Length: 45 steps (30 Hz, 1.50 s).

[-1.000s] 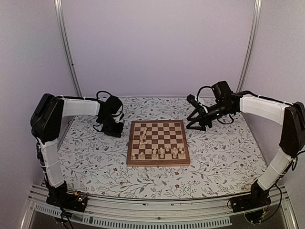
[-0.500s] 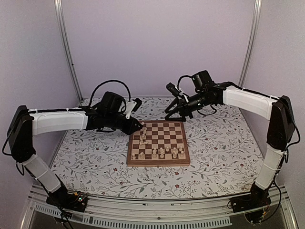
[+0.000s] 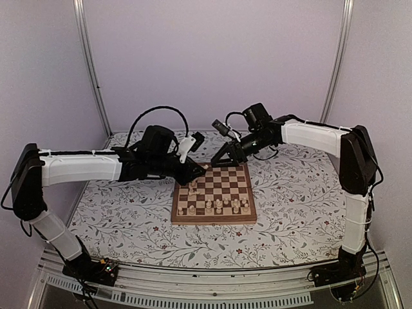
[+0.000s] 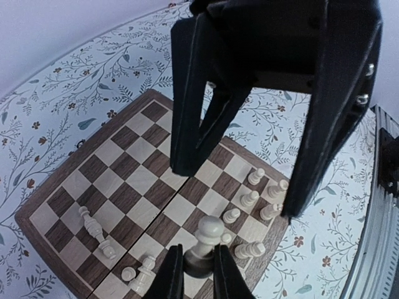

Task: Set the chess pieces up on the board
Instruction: Place the chess piece on the chessboard.

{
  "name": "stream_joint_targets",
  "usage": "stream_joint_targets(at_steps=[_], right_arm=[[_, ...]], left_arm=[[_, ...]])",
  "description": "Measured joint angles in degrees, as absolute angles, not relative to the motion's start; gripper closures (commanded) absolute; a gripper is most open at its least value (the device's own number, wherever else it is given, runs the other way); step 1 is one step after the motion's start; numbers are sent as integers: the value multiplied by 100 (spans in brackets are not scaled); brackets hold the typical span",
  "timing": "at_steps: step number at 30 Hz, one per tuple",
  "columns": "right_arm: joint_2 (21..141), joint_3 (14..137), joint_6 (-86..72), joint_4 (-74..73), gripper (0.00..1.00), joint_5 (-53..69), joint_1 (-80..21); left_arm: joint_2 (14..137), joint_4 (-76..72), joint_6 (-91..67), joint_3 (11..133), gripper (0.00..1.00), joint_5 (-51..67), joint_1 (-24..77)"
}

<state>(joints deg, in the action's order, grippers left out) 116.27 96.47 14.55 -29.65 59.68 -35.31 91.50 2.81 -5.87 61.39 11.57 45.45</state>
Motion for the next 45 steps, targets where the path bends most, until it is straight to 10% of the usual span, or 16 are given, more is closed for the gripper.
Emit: stream_joint_targets(at_steps=[33, 45], right_arm=[[12051, 9793, 1024, -3105, 90, 6836, -3522], [12084, 9880, 961, -3098, 71, 6875, -3551]], left_arm=[[9435, 572, -331, 6672, 87, 1050, 4735], [9465, 635, -290, 6674, 86, 1085, 4794]])
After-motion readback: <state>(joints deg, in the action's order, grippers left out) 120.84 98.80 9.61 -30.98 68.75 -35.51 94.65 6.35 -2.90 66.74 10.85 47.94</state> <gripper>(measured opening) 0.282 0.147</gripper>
